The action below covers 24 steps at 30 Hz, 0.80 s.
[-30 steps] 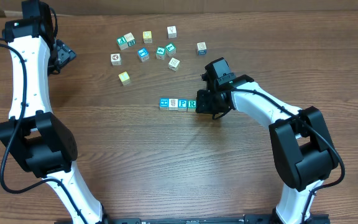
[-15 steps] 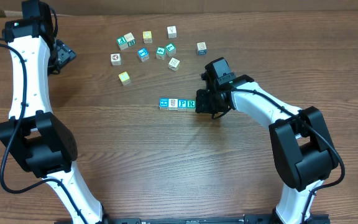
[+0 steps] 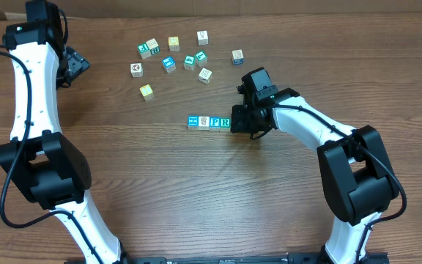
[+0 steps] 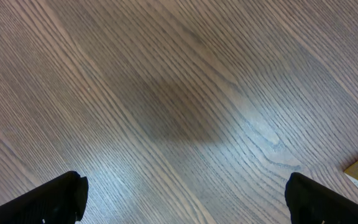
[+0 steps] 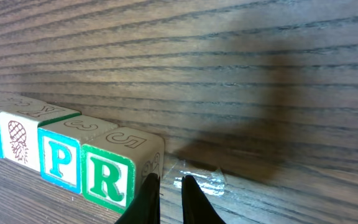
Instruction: Form a horizontal line
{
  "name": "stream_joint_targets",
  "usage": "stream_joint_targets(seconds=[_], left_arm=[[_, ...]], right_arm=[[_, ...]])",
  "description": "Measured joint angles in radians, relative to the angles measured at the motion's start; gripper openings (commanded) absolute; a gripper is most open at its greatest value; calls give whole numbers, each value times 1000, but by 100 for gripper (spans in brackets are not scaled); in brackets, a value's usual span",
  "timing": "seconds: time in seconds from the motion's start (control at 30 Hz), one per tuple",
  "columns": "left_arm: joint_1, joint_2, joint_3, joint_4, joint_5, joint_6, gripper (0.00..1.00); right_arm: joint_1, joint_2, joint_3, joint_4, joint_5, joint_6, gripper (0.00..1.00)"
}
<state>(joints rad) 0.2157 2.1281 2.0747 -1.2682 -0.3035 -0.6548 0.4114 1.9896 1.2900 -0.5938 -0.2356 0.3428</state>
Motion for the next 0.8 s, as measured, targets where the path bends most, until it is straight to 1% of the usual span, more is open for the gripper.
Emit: stream_joint_targets(seconds=[0.13, 0.27, 0.4, 0.6, 0.73, 0.8], left_arm=[[0, 0, 0, 0, 0, 0, 100], [0, 0, 0, 0, 0, 0, 100], [0, 0, 0, 0, 0, 0, 100], [0, 0, 0, 0, 0, 0, 100], [0, 0, 0, 0, 0, 0, 100], [0, 0, 0, 0, 0, 0, 100]], right_arm=[[-24, 0, 24, -24, 4, -2, 10], [-73, 0, 94, -98, 11, -3, 11], [-166, -3, 192, -192, 89, -28, 11], [-279, -3, 201, -219, 196, -130, 17], [-300, -3, 201, -218, 219, -186, 18], [-299, -3, 201, -219, 222, -196, 24]])
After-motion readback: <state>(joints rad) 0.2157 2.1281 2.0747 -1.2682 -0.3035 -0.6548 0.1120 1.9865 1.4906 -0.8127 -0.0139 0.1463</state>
